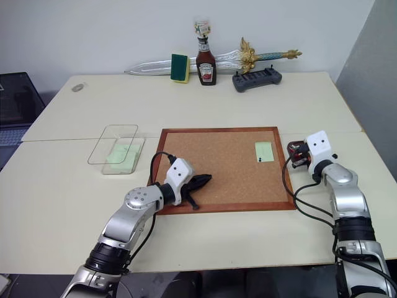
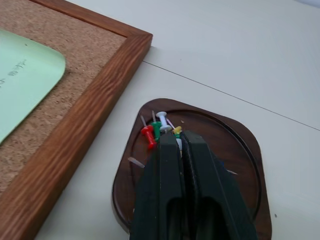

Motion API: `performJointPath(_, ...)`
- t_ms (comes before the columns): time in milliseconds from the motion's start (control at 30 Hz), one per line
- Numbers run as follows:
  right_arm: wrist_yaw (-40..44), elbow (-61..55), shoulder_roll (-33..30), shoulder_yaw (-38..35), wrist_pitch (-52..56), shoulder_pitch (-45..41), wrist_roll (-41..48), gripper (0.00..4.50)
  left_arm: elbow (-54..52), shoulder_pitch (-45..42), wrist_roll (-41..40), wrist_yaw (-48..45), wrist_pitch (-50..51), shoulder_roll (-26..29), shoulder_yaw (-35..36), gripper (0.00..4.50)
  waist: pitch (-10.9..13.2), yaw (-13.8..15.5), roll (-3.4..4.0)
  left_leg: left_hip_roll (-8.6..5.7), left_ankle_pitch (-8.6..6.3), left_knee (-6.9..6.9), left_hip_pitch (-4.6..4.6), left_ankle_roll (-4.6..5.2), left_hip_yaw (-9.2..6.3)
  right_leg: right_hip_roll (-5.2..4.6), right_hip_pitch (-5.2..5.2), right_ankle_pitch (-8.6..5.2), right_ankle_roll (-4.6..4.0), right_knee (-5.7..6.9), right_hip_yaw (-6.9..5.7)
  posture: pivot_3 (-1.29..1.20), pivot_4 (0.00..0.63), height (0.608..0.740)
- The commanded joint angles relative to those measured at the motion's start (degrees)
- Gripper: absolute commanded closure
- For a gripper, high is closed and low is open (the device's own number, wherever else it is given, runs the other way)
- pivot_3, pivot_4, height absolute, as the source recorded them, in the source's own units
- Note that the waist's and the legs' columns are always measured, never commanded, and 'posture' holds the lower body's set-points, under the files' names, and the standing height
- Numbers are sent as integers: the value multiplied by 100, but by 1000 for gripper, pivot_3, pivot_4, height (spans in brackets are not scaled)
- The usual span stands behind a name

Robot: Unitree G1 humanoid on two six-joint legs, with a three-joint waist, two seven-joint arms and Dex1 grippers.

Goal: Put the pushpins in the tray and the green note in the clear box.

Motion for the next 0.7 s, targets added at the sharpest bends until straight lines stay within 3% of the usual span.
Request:
performJointPath(33,-56,-104,-136,-93,-48,-90,-60,4465,224,203,119,-136,134,26,-316,4500,0,0,0,0,0,0,0,0,0,0,0,0,0,0,0,0,150,740)
performJointPath(167,-78,-53,-157,-115,-19,-92,-67,4465,232,197,123,-145,121,28,-321,4500,0,0,1,0,0,0,0,0,0,0,1,0,0,0,0,0,150,740)
performJointPath(200,-80,-44,-160,-113,-14,-94,-67,4027,233,196,125,-146,119,29,-322,4500,0,0,1,0,0,0,0,0,0,0,1,0,0,0,0,0,150,740)
performJointPath(433,-76,-59,-159,-107,12,-107,-37,2682,226,197,128,-141,124,29,-320,4500,0,0,1,0,0,0,0,0,0,0,1,0,0,0,0,0,150,740)
performJointPath(700,66,-470,-124,-369,145,-85,359,2615,206,207,123,-144,133,36,-314,4500,-1,0,1,0,0,0,0,0,0,0,1,0,0,0,0,0,150,740)
